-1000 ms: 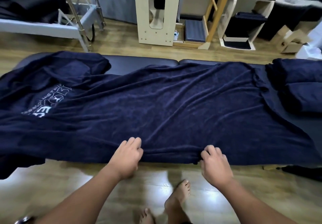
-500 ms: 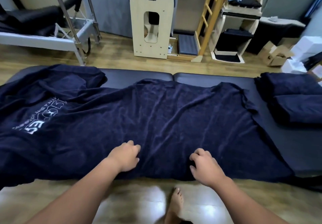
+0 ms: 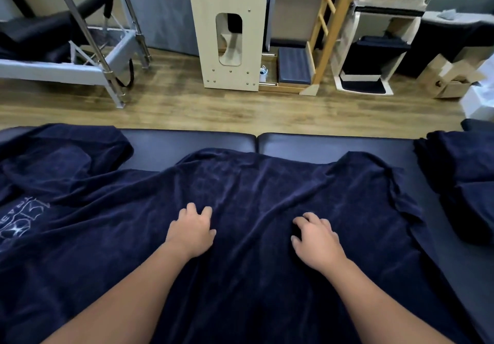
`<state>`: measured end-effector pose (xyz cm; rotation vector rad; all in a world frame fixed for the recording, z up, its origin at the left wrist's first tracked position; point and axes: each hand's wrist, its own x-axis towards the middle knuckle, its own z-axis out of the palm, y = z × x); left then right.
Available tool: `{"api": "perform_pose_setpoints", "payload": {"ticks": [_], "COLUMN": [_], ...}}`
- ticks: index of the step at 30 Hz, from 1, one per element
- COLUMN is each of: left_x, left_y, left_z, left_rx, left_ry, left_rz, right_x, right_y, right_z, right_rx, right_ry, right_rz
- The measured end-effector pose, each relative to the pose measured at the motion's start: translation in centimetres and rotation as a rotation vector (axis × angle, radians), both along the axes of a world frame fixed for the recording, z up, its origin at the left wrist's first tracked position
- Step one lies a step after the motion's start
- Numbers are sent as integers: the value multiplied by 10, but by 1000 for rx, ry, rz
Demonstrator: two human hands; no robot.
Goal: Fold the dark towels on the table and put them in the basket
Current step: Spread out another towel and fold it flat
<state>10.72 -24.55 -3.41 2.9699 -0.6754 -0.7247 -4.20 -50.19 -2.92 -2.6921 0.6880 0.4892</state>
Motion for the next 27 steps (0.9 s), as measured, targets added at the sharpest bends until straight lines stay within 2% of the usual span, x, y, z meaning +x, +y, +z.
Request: {"api": "perform_pose_setpoints", "payload": {"ticks": [3, 6, 13, 19, 23, 27], "left_x": [21, 39, 54, 88, 117, 159], "left_y": [-24, -41, -64, -81, -97, -114], "left_z": [-1, -3, -12, -18, -19, -11], "left_rx": [-29, -37, 19, -63, -132, -257], "left_ry": [11, -1, -18, -56, -57, -81], "left_rz": [127, 183, 49, 139, 137, 263], "right_x": [35, 72, 144, 186, 223, 250], "right_y": [-19, -41, -99, -114, -127, -132], "right_z": [-1, 0, 2, 10, 13, 2], "right_rx": [-61, -40, -67, -137, -163, -88], "right_ry": [-77, -203, 10, 115, -59, -325], "right_rz": [-27, -87, -197, -157, -303, -388]}}
